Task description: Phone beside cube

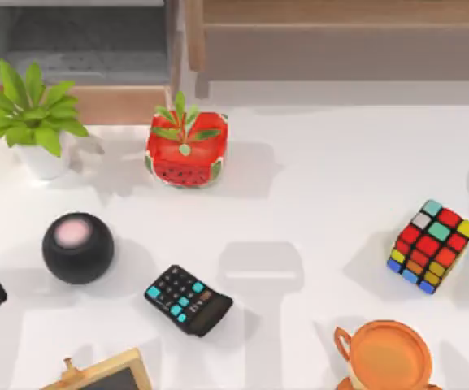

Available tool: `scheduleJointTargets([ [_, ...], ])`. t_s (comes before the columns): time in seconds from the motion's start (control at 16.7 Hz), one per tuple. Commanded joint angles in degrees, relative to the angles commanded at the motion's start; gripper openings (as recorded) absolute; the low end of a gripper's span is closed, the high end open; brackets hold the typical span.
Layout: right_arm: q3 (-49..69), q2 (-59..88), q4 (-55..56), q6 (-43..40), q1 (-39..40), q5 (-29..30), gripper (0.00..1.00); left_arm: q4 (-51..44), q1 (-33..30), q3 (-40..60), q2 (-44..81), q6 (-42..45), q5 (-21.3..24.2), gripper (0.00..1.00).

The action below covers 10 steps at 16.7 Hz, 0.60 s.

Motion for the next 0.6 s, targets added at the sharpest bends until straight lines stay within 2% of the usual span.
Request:
scheduleJointTargets([
  [0.3, 0.0, 0.0, 0.0, 0.0, 0.0, 0.0, 1.0, -2.05, 1.15, 3.19, 3.54, 1.53, -0.06, 1.0],
  [0.6, 0.0, 0.0, 0.0, 0.0, 0.0, 0.0, 1.0, -11.1, 5.86, 16.54, 21.62, 7.8, -0.1, 1.0],
])
